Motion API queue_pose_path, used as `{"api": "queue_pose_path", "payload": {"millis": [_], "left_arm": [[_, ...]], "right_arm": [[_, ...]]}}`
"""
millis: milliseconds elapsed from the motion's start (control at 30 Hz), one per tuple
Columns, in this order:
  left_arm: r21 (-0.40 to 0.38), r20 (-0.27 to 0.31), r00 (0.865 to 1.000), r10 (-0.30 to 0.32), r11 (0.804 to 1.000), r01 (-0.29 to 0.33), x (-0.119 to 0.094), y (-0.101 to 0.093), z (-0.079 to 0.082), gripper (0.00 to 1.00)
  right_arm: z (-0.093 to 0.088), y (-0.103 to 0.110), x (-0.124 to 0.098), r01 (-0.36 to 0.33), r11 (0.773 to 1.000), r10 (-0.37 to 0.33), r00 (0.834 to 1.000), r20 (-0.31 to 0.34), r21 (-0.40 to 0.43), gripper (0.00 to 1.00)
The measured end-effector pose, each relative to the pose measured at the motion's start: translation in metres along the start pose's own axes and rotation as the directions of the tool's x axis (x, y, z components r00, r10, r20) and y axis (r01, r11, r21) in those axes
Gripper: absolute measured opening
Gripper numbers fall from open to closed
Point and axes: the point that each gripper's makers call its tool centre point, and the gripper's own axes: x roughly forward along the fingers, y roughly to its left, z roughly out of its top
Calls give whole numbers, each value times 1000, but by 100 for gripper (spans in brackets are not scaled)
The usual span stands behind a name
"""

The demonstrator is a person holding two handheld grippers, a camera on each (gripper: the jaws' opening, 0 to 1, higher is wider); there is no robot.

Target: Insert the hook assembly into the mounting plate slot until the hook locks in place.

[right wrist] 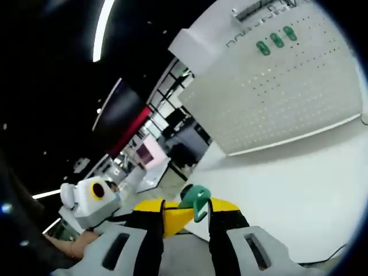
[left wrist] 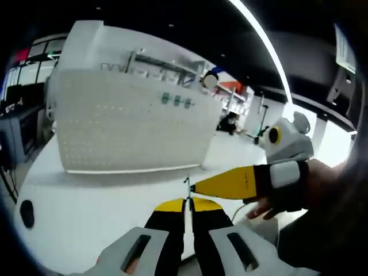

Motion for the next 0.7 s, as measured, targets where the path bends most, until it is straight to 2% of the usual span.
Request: {"api": "queue_pose_path", "payload": {"millis": [233,700], "left_arm": [[-7,-4,1000,3,1000,-3,1,4,-1,3],[23,17,999,-29,999,29,10,3,11,3]], "right_arm": [[1,-1,3,-1,999,0,1000,14,42,26],[14,-13,2,20,991,-28,998,64,129,8]]}}
